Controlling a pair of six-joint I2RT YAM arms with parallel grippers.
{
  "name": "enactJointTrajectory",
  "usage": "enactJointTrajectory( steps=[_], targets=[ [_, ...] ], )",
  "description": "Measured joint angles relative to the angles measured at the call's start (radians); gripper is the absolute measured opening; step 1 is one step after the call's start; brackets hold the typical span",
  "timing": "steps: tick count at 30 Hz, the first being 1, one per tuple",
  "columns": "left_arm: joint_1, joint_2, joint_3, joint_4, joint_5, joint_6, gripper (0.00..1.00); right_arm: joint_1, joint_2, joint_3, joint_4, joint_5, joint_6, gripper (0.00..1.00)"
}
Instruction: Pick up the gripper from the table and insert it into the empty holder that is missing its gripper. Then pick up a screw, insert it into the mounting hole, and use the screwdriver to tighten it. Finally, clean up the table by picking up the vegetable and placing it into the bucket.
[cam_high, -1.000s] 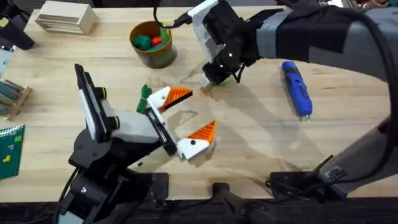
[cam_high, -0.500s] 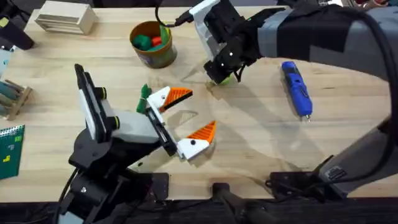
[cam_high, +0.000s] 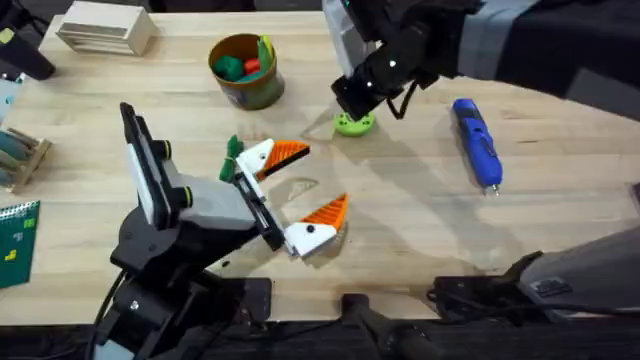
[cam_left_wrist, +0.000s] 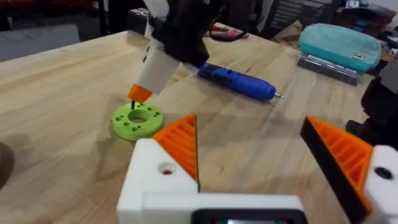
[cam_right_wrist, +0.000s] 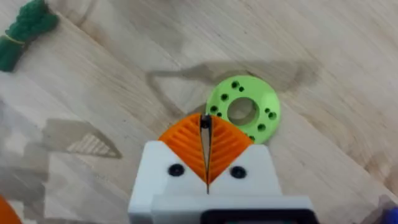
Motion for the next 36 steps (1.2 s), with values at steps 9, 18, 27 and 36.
enactJointTrajectory(
  steps=[9,18,27,36],
  targets=[
    [0.0,0.0,0.0,0.0,0.0,0.0,0.987,0.002,-0.177,0.039,-0.144,-0.012,0.012,0.007],
    [0.0,0.0,0.0,0.0,0.0,0.0,0.987,0.016,-0.226,0.267,-0.4,-0.127,0.023,0.007],
    [0.0,0.0,0.0,0.0,0.0,0.0,0.987,0.089,-0.171,0.325,-0.414,-0.261,0.09,0.007],
    [0.0,0.0,0.0,0.0,0.0,0.0,0.987,0.2,-0.148,0.325,-0.403,-0.287,0.116,0.007]
  ],
)
